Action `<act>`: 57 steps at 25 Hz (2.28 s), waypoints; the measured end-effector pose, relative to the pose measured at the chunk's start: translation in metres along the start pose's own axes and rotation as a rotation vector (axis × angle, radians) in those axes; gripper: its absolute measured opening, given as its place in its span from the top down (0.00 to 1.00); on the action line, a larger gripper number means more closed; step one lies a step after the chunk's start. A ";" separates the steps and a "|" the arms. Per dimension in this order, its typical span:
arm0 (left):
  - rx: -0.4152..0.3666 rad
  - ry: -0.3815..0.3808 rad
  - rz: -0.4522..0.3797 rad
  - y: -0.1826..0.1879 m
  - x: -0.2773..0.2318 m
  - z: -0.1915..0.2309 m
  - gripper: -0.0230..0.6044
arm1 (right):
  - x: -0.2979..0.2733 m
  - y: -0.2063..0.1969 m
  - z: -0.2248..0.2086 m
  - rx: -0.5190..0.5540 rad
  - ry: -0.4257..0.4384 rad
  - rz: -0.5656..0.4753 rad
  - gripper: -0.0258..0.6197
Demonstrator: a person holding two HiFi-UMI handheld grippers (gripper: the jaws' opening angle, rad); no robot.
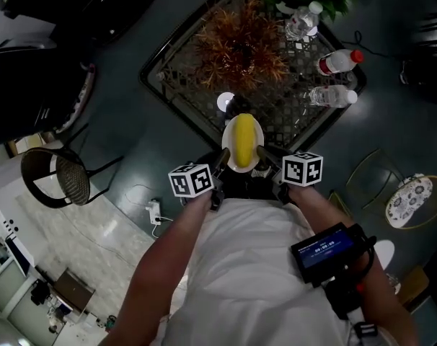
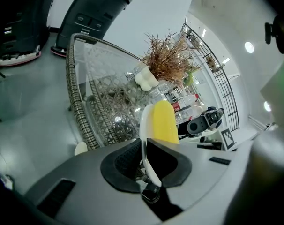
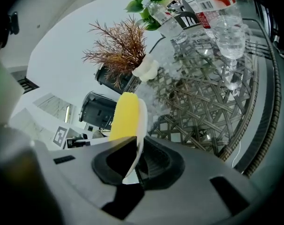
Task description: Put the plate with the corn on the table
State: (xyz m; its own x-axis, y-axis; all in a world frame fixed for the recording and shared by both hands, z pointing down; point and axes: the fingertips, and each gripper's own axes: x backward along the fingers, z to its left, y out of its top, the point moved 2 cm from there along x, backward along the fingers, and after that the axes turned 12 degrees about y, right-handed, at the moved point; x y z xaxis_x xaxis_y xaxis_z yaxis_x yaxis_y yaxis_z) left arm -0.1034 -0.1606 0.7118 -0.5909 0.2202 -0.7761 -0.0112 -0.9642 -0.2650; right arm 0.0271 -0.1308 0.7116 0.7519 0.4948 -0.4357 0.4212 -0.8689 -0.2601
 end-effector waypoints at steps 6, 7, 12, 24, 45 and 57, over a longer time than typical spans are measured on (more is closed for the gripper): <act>-0.029 -0.004 0.019 0.017 -0.020 0.006 0.91 | -0.012 0.014 -0.017 -0.005 -0.029 -0.030 0.87; -0.038 -0.001 0.023 0.020 -0.023 0.006 0.91 | -0.012 0.016 -0.019 -0.006 -0.033 -0.036 0.87; -0.082 0.012 0.044 0.031 -0.038 0.000 0.91 | -0.011 0.026 -0.030 -0.014 -0.049 -0.064 0.87; -0.185 0.043 0.099 0.043 -0.078 -0.018 0.91 | 0.003 0.044 -0.062 -0.033 -0.093 -0.124 0.87; -0.326 0.077 0.108 0.093 -0.132 -0.049 0.91 | 0.009 0.099 -0.097 -0.057 -0.176 -0.203 0.87; -0.380 0.094 0.106 0.104 -0.144 -0.058 0.91 | 0.013 0.113 -0.099 0.030 -0.249 -0.172 0.87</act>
State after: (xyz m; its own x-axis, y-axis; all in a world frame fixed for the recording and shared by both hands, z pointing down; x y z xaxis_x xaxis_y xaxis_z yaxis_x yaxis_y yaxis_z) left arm 0.0274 -0.2837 0.7623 -0.4966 0.1523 -0.8545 0.3552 -0.8626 -0.3601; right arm 0.1347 -0.2235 0.7623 0.5212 0.6259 -0.5801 0.5138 -0.7729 -0.3723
